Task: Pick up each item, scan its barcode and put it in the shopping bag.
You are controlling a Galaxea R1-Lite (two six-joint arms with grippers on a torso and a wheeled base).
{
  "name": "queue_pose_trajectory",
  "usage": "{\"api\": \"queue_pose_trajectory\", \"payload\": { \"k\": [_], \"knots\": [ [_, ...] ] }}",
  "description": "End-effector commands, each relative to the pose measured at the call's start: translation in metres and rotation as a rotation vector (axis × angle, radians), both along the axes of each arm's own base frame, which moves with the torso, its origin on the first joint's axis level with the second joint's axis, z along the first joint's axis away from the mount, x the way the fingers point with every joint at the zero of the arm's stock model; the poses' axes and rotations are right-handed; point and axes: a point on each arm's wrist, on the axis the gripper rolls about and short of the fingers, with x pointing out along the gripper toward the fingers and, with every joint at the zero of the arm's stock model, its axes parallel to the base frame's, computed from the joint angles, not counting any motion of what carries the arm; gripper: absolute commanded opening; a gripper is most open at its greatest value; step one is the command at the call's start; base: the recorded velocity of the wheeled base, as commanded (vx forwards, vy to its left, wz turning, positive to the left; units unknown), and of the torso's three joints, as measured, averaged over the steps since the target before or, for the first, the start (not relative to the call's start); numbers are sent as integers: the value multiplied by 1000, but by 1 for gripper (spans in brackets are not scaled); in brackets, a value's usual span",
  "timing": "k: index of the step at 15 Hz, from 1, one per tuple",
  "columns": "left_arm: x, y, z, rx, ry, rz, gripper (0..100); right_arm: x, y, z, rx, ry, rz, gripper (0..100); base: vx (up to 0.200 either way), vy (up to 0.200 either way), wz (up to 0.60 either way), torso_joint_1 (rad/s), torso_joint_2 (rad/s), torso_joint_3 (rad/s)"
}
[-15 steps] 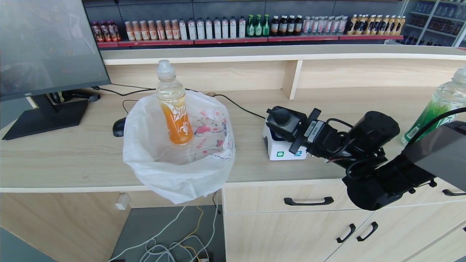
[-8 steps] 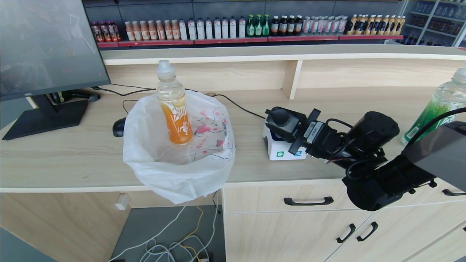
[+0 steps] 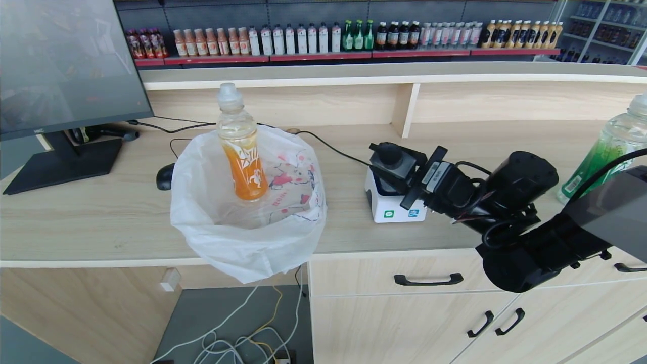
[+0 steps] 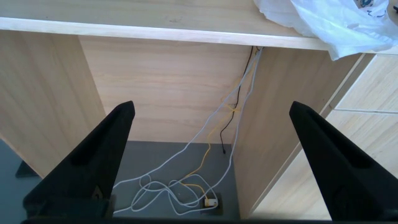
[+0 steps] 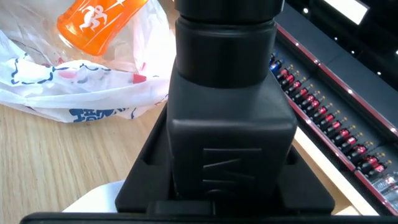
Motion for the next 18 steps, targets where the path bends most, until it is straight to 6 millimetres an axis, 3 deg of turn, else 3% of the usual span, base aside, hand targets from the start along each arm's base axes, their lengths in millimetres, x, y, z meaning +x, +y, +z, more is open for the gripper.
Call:
{"api": "queue_pose_trajectory", "payload": {
  "k": [1,3,5,10,14,18],
  "knots": [
    [0,0,0,0,0,0,100,-9,8,11,27,-14,12,0,0,0,0,0,0,0],
    [0,0,0,0,-1,0,100,-19,23,21,92,14,28,0,0,0,0,0,0,0],
    [0,0,0,0,-1,0,100,-34,25,34,202,99,18,0,0,0,0,0,0,0],
    [0,0,0,0,-1,0,100,-71,10,47,490,355,-39,0,0,0,0,0,0,0],
    [0,0,0,1,-1,0,100,-78,5,41,795,523,-180,0,0,0,0,0,0,0],
    [0,0,0,0,0,0,100,-76,5,38,863,528,-258,0,0,0,0,0,0,0]
  ]
}}
